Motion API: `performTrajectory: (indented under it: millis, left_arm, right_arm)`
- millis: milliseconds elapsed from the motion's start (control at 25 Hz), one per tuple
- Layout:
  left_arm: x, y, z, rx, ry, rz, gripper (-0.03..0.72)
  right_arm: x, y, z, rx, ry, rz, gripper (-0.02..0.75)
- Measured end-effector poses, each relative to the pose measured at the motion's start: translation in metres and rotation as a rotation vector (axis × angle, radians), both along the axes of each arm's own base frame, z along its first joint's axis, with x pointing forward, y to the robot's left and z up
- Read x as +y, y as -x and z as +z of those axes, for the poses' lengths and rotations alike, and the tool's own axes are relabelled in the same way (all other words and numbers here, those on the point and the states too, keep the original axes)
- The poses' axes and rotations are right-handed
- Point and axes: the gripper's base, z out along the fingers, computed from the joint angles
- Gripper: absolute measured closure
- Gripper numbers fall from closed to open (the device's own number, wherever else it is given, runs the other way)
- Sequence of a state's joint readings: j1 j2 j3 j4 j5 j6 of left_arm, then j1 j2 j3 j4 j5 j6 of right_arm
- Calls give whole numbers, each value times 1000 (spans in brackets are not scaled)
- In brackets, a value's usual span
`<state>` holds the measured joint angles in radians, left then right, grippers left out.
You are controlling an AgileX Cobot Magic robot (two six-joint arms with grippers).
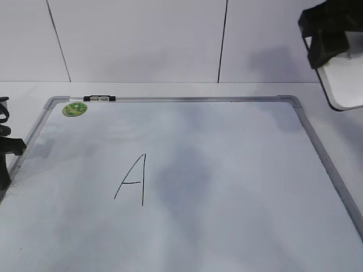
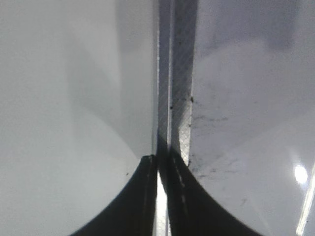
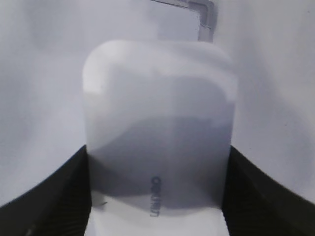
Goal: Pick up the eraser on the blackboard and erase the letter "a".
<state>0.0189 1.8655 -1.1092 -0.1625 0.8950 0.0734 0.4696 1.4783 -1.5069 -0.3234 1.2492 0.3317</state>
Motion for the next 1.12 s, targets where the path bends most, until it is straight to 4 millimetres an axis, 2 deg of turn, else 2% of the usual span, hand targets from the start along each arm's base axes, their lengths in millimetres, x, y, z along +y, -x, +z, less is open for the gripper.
performTrajectory:
  millis: [160, 320, 760, 920, 1120]
  left_arm:
    - [0, 0, 0, 0, 0, 0, 653]
    - [0, 0, 0, 0, 0, 0, 653]
    - [0, 0, 0, 0, 4, 2, 653]
    - [0, 0, 0, 0, 4, 2, 653]
    - [-1, 0, 0, 0, 6, 3, 653]
  right_arm:
    - [-25, 3, -1, 3, 5, -75, 188]
    - [-41, 10, -6, 15, 18, -118, 188]
    - [-50, 21, -51, 152, 75, -161, 188]
    - [-56, 20, -58, 175, 81, -189, 188]
    - [-54, 15, -65, 201, 82, -192, 188]
